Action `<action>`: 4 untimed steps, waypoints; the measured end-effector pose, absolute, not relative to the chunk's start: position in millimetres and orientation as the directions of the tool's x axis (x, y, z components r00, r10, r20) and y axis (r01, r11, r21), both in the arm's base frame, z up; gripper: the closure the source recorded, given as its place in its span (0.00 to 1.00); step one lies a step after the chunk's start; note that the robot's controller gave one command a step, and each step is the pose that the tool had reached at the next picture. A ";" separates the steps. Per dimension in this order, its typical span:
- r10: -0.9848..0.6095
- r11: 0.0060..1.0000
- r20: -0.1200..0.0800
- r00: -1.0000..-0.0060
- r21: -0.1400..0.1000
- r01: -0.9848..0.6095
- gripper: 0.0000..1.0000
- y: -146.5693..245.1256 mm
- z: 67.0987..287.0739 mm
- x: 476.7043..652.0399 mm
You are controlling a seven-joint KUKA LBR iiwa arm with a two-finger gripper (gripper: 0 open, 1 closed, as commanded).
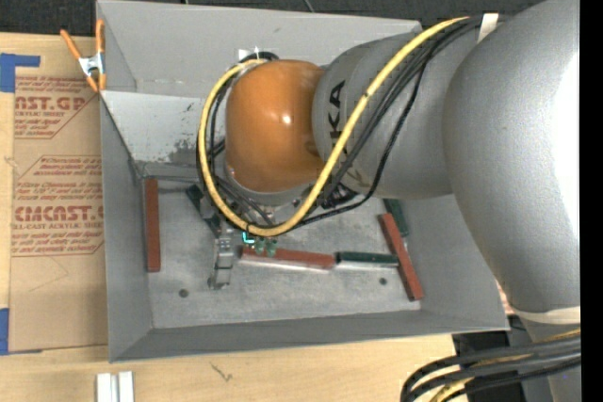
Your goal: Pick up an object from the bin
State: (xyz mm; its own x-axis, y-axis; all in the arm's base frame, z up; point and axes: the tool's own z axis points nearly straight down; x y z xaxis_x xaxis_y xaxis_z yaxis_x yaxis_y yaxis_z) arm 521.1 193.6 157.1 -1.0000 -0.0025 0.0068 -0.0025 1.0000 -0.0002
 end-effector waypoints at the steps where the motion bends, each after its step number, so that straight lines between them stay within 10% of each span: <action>1: -0.001 1.000 0.000 -1.000 0.001 -0.001 0.00 192.8 161.1 523.3; 3: -0.086 0.996 -0.002 -0.996 0.001 -0.086 0.00 134.3 123.0 545.5; 4: -0.146 0.989 -0.003 -0.989 0.001 -0.146 0.00 116.1 90.9 518.1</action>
Offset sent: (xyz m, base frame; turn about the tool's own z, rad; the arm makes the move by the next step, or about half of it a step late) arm 0.0002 -0.0461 -0.0146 0.0535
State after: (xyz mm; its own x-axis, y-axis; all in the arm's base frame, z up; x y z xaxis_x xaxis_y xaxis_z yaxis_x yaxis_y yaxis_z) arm 518.1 116.1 90.9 -0.9893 -0.1455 -0.0028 -0.1455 0.9894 0.0008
